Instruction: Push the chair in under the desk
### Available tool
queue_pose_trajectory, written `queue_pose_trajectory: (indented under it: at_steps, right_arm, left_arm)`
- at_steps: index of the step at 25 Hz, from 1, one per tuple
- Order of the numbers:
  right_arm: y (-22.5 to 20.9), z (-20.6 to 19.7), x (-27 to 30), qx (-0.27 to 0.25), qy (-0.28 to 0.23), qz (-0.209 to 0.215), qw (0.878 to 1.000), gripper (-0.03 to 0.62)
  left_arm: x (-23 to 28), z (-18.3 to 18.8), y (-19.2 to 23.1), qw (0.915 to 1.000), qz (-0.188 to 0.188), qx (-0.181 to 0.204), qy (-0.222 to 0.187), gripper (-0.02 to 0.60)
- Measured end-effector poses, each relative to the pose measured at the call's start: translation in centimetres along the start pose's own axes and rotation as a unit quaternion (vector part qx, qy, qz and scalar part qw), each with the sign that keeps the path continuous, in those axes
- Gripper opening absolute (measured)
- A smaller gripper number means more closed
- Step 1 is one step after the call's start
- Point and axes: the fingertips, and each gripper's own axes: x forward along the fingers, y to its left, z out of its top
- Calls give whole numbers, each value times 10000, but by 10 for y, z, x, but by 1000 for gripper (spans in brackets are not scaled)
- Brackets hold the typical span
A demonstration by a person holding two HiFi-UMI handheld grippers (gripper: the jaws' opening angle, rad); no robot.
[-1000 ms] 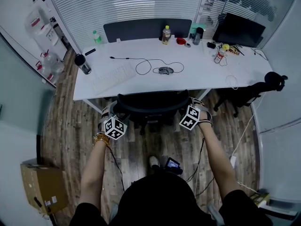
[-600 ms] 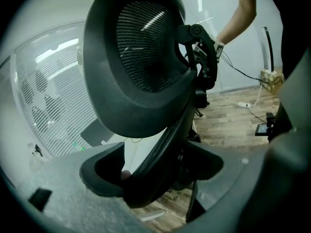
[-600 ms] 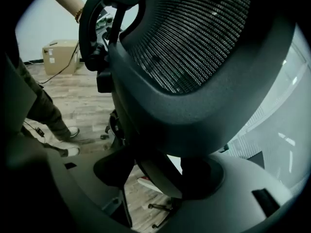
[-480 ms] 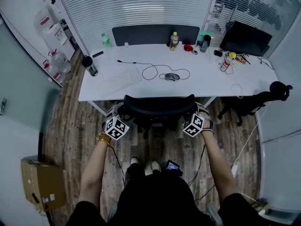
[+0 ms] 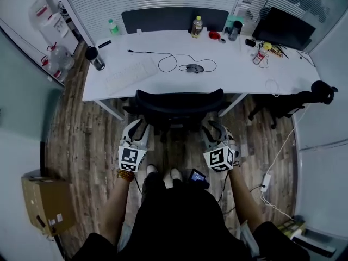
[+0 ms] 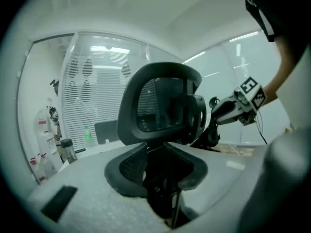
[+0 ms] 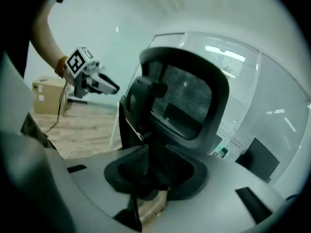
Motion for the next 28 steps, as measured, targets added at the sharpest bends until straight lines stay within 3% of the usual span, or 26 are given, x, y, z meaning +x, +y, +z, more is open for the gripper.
queue_pose_trajectory:
  at_steps: [4,13,28]
  right_arm:
    - [27,30,-7,255,-419,71,9988,4]
    - [40,41,0,192,-616,383,9972,0]
    - [5,19,-8,656,-531,112,9964,0]
  left_arm:
    - [2,18,-30,9992,253,-179,-238,5]
    - [12,20,-55,9999,42,70,-77,5]
    - [1,10,-35,9994,242,242,83,5]
